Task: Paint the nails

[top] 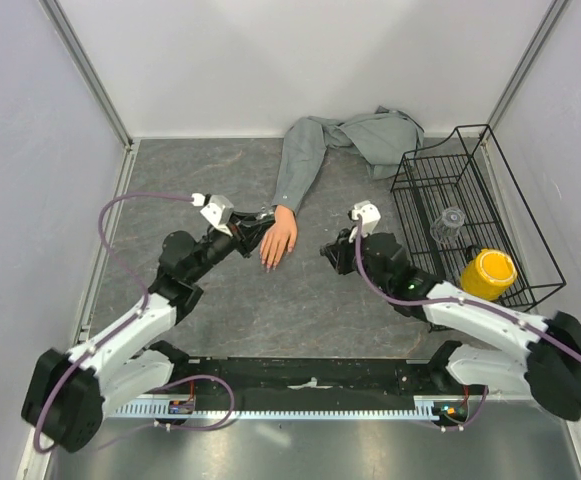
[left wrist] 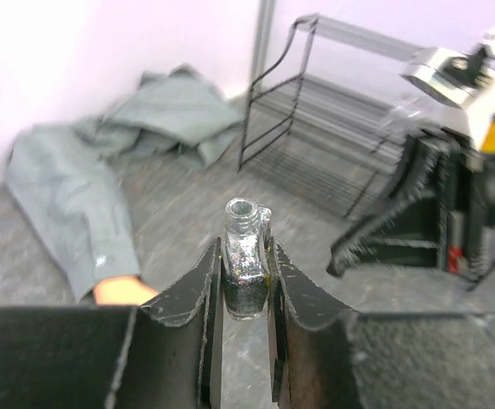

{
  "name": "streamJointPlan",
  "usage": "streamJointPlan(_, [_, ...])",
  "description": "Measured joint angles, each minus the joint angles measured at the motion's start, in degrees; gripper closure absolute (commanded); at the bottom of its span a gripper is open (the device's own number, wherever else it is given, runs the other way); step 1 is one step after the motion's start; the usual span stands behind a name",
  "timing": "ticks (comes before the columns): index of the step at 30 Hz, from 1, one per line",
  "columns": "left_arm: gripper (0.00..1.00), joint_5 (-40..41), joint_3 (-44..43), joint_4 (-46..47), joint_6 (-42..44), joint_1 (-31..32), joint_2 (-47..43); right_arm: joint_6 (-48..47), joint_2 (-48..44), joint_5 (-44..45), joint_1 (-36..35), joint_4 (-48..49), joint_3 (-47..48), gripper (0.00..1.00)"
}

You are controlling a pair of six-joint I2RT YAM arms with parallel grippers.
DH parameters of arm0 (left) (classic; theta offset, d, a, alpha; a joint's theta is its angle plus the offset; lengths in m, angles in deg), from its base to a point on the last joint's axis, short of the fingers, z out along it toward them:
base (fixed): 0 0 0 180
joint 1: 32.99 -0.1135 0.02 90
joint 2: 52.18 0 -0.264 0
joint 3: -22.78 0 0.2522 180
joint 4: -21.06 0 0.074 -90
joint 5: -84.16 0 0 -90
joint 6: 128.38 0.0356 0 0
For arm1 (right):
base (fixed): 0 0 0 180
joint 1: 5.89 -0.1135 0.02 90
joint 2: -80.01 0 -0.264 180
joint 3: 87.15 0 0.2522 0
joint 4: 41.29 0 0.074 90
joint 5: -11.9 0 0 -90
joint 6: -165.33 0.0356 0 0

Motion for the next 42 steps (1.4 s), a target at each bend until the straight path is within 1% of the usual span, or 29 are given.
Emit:
streamJointPlan(2, [0.98,1.6,0.42,3.28,0.04,0.04,5.14,-0.26,4.5,-2.23,0.17,6.27,-2.19,1.0])
streamJointPlan(5, [0.98,3.28,0.42,8.04,0.44,0.04,10.88,-0.98,10.1,-4.9,0.13,13.05,-2.95,1.0])
streamJointPlan(9, [0.98,5.14,0.44,13.53,2.19,0.17,15.02,-1.86,16.94,-6.75,0.11,19.56,-2.78,1.0])
streamJointPlan(15, [0.98,5.73,1.29,21.64,3.48,0.26,20.72,-4.28,23.02,-7.58,0.11,20.52,0.57,1.0])
streamJointPlan(19, [0.98,5.6,1.49,23.69,4.31,0.26,24.83,-5.57,26.58,-7.89,0.11,21.77,3.96,1.0])
streamJointPlan(28, [0.98,5.75,2.56,27.47,5.95,0.26,25.7,-6.95,33.68,-8.96,0.11,23.45,6.71,1.0])
streamJointPlan(42, [0.98,10.8,4.13,28.68,6.99,0.26,26.05,-8.04,35.95,-7.52,0.11,22.8,10.08,1.0])
